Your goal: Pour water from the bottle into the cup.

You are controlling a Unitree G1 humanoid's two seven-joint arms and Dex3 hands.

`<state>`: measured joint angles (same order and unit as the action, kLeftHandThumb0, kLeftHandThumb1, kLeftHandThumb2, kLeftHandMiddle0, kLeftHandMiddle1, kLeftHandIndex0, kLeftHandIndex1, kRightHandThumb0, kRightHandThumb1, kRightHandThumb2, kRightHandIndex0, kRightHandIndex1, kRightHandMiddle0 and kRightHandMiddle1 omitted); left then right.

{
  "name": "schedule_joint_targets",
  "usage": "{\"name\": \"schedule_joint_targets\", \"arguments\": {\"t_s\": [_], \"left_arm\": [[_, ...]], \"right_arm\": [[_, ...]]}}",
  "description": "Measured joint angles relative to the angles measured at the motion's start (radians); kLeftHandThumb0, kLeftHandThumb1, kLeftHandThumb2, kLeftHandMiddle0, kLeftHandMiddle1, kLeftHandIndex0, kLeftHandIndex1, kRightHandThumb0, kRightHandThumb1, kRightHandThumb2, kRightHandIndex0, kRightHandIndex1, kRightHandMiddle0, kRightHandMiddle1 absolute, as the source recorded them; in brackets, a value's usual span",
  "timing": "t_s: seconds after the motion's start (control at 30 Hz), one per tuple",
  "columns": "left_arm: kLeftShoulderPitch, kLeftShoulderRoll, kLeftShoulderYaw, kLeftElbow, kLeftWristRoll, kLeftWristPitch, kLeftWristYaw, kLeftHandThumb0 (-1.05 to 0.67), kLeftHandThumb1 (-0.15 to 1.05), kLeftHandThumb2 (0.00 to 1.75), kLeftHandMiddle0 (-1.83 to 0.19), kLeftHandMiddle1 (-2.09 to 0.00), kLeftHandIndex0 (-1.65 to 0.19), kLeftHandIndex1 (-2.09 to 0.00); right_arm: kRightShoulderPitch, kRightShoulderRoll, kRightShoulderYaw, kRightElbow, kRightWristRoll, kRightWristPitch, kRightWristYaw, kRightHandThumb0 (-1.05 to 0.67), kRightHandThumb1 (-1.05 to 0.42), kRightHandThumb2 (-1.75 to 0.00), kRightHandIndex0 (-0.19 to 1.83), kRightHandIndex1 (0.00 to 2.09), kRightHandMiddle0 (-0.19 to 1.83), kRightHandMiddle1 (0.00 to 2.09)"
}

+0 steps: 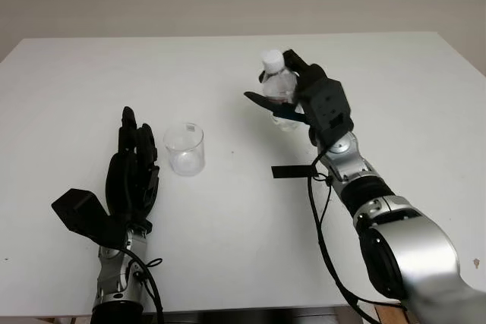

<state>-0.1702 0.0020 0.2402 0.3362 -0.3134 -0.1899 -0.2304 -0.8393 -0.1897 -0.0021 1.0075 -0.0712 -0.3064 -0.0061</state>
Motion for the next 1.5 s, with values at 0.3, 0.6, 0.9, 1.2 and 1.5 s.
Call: {"name": "schedule_joint_targets", "arguments": {"t_s": [0.3,0.6,0.9,1.2,1.5], "left_arm": [[0.008,0.005,-0.006,-0.013,0.01,0.009,-0.001,-0.75,1.05,0.5,0.19,-0.02,0.19,-0.03],[0.014,0.014,-0.005,-0.019,0.006,0.014,-0.016,-0.75,1.05,0.49,0.19,0.0,0.19,-0.01],[0.016,0.023,-0.006,-0.032,0.006,0.031,-0.019,-0.76,1.05,0.5,0.19,-0.01,0.19,0.0],[0.017,0.028,-0.006,-0.037,0.006,0.039,-0.02,-0.75,1.05,0.5,0.19,-0.01,0.19,0.0],[0.023,0.028,-0.006,-0.046,0.006,0.043,-0.019,-0.75,1.05,0.5,0.19,-0.03,0.19,-0.02]], "right_arm": [[0.177,-0.004,-0.053,-0.295,0.076,0.176,0.077,-0.39,-1.05,-0.4,1.27,2.09,0.88,2.09],[0.277,0.008,-0.068,-0.502,0.097,0.332,0.07,-0.41,-1.05,-0.41,1.31,2.09,0.93,2.09],[0.34,0.048,-0.055,-0.676,0.105,0.477,0.06,-0.41,-1.05,-0.43,1.4,2.09,0.98,2.09],[0.374,0.084,-0.057,-0.791,0.147,0.608,0.068,-0.4,-1.05,-0.43,1.43,2.09,0.95,2.09],[0.382,0.093,-0.057,-0.81,0.151,0.642,0.072,-0.41,-1.05,-0.43,1.53,2.09,1.06,2.09]]}}
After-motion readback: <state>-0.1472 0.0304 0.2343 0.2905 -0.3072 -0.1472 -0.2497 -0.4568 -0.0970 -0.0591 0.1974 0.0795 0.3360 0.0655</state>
